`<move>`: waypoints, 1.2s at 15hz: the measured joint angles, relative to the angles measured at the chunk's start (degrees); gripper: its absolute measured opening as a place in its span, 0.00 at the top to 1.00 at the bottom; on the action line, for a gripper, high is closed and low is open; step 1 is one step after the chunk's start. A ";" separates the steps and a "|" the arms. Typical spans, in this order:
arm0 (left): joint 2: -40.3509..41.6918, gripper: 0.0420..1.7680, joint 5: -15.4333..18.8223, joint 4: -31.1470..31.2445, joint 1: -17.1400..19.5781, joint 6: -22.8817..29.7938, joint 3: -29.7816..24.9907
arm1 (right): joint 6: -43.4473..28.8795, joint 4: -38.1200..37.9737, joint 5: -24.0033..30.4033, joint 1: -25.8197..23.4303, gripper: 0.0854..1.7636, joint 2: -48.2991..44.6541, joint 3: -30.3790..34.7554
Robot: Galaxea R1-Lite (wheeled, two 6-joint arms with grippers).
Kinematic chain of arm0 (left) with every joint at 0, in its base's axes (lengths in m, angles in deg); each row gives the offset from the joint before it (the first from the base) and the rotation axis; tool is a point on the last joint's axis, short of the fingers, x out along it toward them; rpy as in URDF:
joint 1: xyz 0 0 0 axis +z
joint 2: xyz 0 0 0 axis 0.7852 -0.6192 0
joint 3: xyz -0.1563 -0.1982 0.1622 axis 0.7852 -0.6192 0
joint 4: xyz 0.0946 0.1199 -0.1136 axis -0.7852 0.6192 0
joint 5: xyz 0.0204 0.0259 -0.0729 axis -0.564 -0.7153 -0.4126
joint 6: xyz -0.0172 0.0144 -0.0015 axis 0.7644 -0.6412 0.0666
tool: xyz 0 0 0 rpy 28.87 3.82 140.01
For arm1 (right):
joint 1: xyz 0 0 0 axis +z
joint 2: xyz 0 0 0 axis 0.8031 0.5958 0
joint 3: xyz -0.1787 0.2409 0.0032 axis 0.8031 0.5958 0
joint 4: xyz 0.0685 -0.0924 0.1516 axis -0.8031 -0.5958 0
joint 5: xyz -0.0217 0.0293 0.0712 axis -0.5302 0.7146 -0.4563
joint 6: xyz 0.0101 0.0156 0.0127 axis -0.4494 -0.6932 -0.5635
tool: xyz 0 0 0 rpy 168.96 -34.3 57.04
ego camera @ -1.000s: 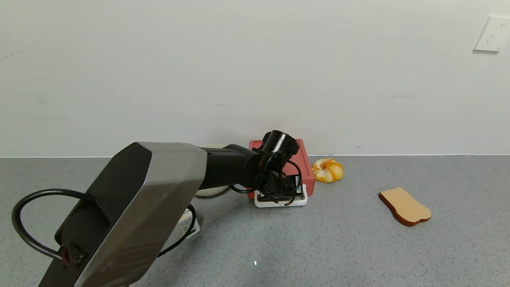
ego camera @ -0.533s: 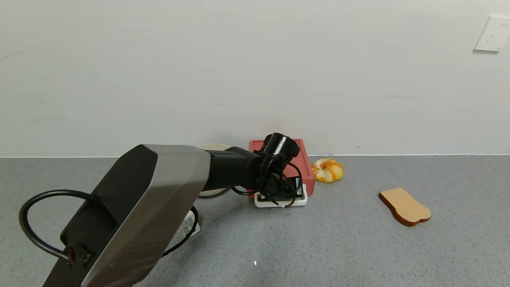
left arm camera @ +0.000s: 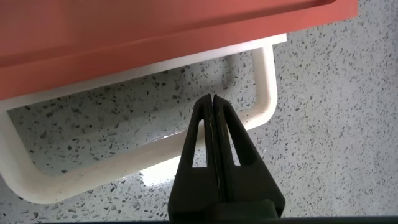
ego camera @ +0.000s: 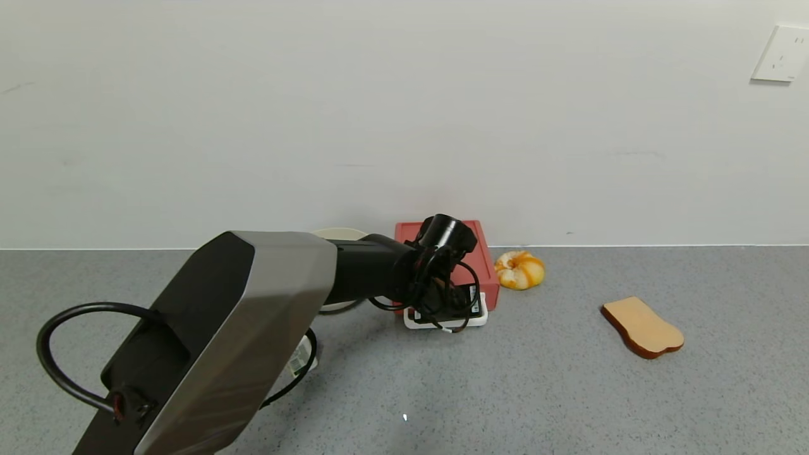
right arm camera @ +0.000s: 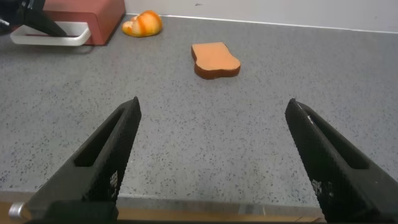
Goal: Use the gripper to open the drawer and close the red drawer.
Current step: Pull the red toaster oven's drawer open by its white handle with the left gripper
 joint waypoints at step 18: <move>1.06 0.96 -0.02 12.02 -2.39 5.88 0.05 | 0.04 0.02 0.00 0.00 0.03 0.00 0.00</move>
